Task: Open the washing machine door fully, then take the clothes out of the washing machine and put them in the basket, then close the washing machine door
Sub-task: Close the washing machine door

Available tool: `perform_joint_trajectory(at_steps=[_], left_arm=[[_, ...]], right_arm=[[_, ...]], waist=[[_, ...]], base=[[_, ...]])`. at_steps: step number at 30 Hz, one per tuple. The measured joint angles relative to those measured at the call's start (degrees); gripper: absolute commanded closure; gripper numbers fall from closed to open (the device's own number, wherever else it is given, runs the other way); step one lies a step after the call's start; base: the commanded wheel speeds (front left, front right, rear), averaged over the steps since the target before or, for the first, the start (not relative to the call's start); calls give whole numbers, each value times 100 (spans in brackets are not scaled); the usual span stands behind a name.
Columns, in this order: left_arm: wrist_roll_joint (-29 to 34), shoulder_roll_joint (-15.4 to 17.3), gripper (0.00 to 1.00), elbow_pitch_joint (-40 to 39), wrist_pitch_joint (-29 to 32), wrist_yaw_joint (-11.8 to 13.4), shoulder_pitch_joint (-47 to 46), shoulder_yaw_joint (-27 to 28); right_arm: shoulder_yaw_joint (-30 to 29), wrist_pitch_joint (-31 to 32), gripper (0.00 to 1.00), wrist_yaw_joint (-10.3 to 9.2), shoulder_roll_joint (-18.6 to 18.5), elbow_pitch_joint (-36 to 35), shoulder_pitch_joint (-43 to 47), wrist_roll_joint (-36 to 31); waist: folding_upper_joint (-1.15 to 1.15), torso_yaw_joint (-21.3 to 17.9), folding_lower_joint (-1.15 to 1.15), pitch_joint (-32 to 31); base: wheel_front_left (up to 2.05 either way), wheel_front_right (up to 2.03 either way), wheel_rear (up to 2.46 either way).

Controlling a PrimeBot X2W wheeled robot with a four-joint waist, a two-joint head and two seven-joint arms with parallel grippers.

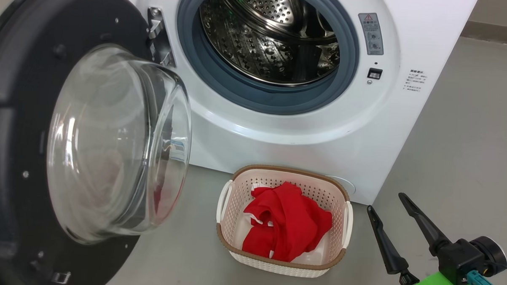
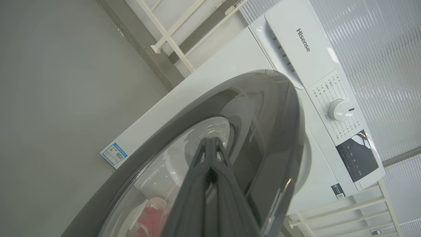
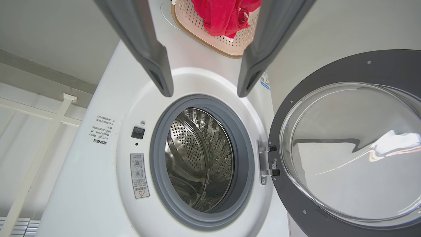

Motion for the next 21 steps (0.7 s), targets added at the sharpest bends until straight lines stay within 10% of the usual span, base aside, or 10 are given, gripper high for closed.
perform_joint_trajectory(at_steps=[21], left_arm=[[-404,-684,100,-1277,283,140,479,-357]], right_arm=[[-2,0,0,0,-2,0,-138,3]], waist=[[0,-291,0,172]], base=[[0,0,0]])
